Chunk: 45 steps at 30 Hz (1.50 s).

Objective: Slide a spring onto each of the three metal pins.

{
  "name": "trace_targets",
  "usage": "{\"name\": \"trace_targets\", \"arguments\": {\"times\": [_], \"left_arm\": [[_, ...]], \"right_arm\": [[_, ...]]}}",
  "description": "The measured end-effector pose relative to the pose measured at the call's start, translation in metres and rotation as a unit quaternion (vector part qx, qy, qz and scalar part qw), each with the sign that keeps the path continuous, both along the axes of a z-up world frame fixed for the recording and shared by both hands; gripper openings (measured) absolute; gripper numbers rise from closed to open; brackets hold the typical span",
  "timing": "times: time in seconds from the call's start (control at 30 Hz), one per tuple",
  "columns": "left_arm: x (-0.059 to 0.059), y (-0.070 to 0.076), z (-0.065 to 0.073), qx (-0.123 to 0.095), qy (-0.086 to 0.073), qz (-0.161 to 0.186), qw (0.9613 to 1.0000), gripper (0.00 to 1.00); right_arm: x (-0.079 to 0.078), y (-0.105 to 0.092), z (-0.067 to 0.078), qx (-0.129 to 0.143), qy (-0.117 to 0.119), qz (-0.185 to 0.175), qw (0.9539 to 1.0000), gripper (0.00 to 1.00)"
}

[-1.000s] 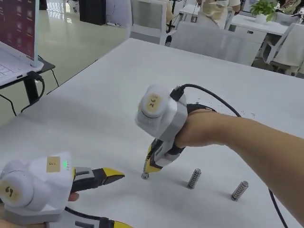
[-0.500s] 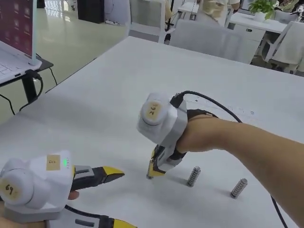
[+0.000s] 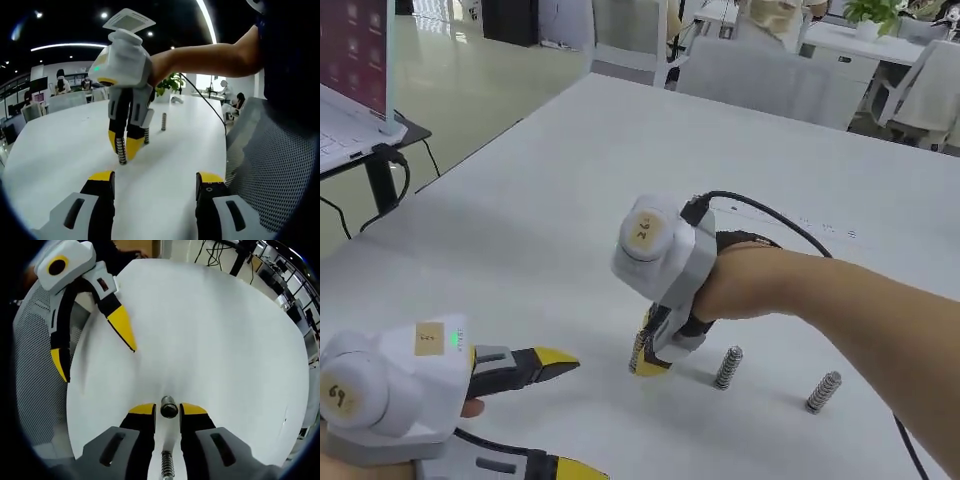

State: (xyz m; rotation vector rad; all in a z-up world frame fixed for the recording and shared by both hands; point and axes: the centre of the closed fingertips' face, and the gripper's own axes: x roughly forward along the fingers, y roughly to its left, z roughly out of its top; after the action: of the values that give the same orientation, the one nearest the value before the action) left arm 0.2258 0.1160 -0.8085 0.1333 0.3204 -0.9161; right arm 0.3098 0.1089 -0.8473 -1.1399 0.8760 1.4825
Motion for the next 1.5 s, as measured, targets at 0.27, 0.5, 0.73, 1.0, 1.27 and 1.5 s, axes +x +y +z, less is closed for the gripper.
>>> {"name": "trace_targets", "arguments": {"times": [0.27,0.5,0.73,1.0,1.27,1.5], "left_arm": [[0.003,-0.001,0.000,0.002,0.000,0.000,1.0000,0.61],[0.003,0.000,-0.001,0.001,0.000,0.001,1.0000,0.61],[0.003,0.001,-0.001,-0.001,0.000,0.006,1.0000,0.62],[0.004,-0.003,0.000,-0.001,-0.001,0.002,1.0000,0.62],[0.004,-0.005,0.001,-0.005,-0.002,0.002,1.0000,0.63],[0.005,-0.005,0.003,-0.006,-0.003,0.005,1.0000,0.64]], "right_arm": [[0.001,-0.010,0.004,0.010,0.002,-0.016,0.9998,0.19],[-0.005,-0.014,0.011,0.030,0.006,-0.029,0.9991,0.20],[-0.010,-0.023,0.020,0.053,0.006,-0.046,0.9975,0.21],[-0.023,-0.028,0.036,0.094,0.007,-0.062,0.9936,0.21],[-0.042,-0.033,0.049,0.133,0.008,-0.075,0.9882,0.22],[-0.048,-0.043,0.049,0.153,0.008,-0.095,0.9835,0.22]]}}
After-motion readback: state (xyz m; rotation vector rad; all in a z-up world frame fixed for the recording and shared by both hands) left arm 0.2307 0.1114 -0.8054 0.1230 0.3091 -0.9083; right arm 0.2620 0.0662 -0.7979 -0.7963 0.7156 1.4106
